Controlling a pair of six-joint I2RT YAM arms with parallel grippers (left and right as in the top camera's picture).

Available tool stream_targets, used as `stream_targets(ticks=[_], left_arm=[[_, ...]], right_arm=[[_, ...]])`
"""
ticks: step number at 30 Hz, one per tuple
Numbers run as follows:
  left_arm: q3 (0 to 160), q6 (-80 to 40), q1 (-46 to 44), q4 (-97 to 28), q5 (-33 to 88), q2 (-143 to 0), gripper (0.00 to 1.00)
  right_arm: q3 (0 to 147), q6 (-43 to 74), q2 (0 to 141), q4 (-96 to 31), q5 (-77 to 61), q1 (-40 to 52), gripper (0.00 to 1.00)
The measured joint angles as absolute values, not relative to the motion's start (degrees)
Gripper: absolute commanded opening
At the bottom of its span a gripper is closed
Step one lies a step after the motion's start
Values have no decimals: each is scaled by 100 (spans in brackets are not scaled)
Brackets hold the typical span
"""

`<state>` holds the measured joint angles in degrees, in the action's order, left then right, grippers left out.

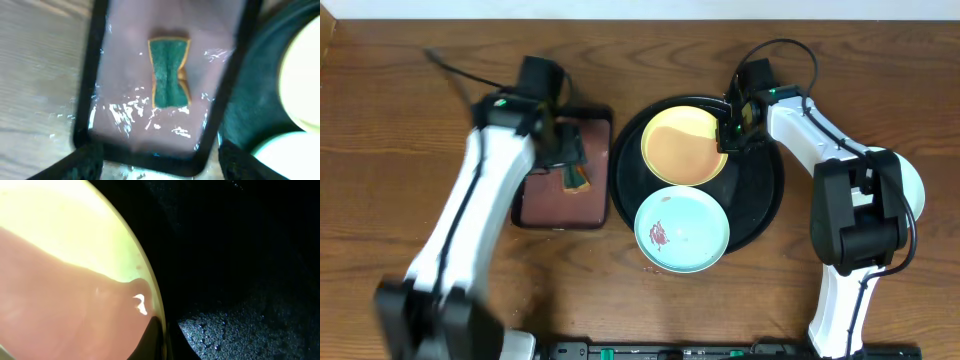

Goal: Clean dirty plates on tray and stack at the side
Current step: 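Return the sponge to the small tray and lift the yellow plate with the right gripper, then tilt the yellow plate over the small tray to drain it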

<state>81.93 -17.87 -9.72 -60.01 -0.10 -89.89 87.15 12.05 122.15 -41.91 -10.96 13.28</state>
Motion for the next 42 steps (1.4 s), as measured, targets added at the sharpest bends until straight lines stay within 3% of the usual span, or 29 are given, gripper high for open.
stream_targets(ticks=[7, 15, 25, 42], left_arm=[[8296, -1798, -779, -6451, -19, -7817, 83], [8296, -1798, -770, -6674, -16, -7474, 84], [8296, -1798, -770, -6685, -16, -7474, 84], [8296, -1798, -770, -6685, -16, -7474, 84]], right_arm=[[8676, 913, 11461, -3924, -954, 1566, 1], [8729, 539, 10042, -3050, -189, 2781, 1], [8729, 156, 10691, -1796, 1334, 4226, 1], [8691, -1116, 10753, -880, 4283, 5496, 1]])
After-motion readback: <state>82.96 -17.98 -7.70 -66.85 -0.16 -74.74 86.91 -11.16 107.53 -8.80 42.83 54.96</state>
